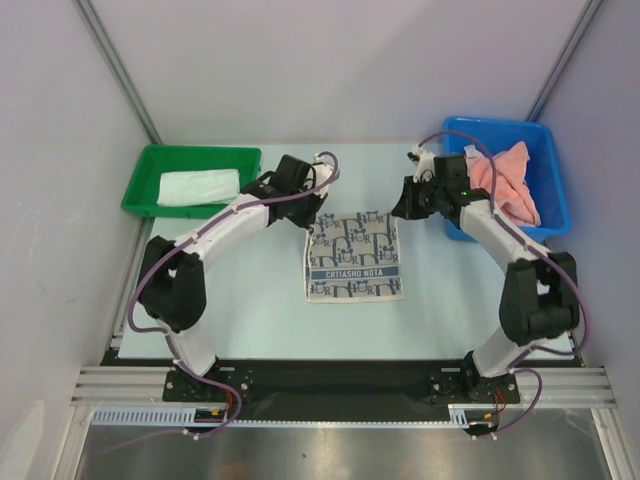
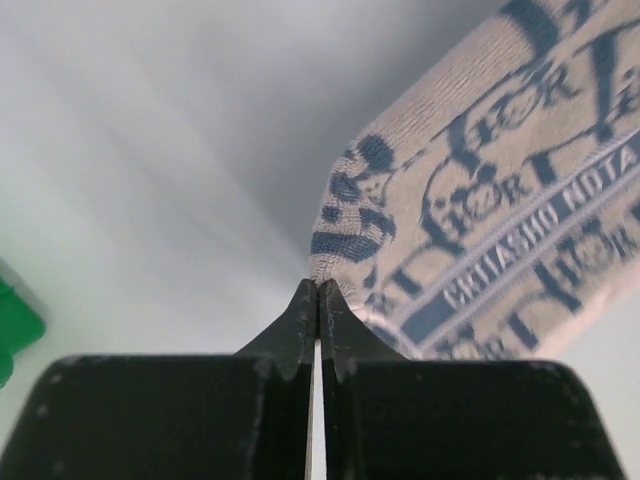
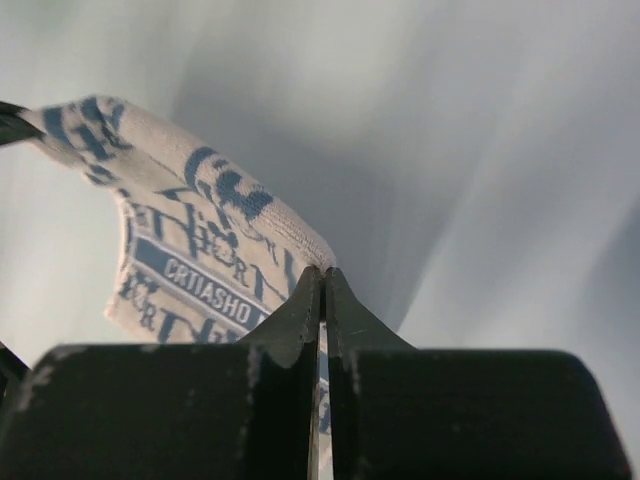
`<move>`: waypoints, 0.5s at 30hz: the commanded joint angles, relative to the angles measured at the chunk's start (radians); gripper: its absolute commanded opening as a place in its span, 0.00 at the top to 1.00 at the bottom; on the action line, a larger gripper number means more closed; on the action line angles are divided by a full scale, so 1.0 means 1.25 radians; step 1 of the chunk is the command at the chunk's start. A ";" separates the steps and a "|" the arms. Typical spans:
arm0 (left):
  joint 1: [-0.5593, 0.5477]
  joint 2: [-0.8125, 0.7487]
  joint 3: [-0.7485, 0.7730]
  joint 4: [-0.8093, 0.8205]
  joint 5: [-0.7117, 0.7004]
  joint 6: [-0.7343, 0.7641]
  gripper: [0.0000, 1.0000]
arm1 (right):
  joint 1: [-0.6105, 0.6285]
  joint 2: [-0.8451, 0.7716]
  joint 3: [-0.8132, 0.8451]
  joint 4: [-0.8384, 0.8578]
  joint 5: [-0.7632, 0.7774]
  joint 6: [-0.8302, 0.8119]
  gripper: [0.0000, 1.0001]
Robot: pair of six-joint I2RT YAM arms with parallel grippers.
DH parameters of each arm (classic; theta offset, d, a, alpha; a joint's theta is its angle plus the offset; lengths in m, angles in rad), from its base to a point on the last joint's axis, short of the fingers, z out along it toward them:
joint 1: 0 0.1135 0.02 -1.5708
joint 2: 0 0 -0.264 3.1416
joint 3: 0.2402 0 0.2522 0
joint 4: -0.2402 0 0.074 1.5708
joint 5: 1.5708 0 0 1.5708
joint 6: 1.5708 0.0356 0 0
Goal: Fold and stack the towels
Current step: Fold the towel
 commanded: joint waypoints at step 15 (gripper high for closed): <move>-0.189 -0.508 -0.039 -0.216 0.067 0.132 1.00 | 0.143 -0.581 -0.092 -0.185 0.133 0.013 1.00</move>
